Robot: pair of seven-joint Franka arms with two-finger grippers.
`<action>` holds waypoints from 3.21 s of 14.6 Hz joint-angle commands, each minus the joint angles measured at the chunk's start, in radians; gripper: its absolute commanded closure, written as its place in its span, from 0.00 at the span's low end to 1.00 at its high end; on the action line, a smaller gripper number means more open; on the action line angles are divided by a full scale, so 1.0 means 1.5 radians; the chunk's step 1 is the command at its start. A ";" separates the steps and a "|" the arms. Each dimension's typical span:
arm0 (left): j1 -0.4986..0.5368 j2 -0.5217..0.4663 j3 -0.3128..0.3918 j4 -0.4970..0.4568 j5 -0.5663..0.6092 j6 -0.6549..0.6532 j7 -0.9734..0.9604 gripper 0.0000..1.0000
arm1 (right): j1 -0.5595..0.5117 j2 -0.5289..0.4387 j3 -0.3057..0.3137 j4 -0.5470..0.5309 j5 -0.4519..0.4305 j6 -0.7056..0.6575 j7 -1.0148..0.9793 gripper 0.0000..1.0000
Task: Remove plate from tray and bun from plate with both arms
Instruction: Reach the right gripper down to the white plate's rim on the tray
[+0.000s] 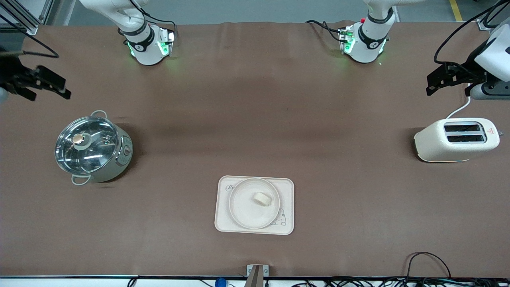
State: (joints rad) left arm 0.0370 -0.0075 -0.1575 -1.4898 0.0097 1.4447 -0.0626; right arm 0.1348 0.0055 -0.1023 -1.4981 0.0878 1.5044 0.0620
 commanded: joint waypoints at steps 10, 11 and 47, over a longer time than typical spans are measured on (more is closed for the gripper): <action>0.009 0.020 0.000 0.015 -0.002 -0.006 -0.001 0.00 | 0.178 0.239 -0.001 -0.006 0.070 0.279 0.244 0.00; 0.010 0.020 0.000 0.015 -0.002 -0.006 0.000 0.00 | 0.187 0.273 -0.001 -0.006 0.071 0.318 0.251 0.00; 0.006 0.018 0.000 0.015 -0.002 -0.009 -0.001 0.00 | 0.267 0.690 0.034 0.223 0.136 0.698 0.332 0.82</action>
State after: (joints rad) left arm 0.0444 0.0189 -0.1555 -1.4740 0.0097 1.4448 -0.0627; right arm 0.5351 1.0318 -0.0533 -1.1742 0.2903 2.5482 0.5778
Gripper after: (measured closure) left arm 0.000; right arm 0.740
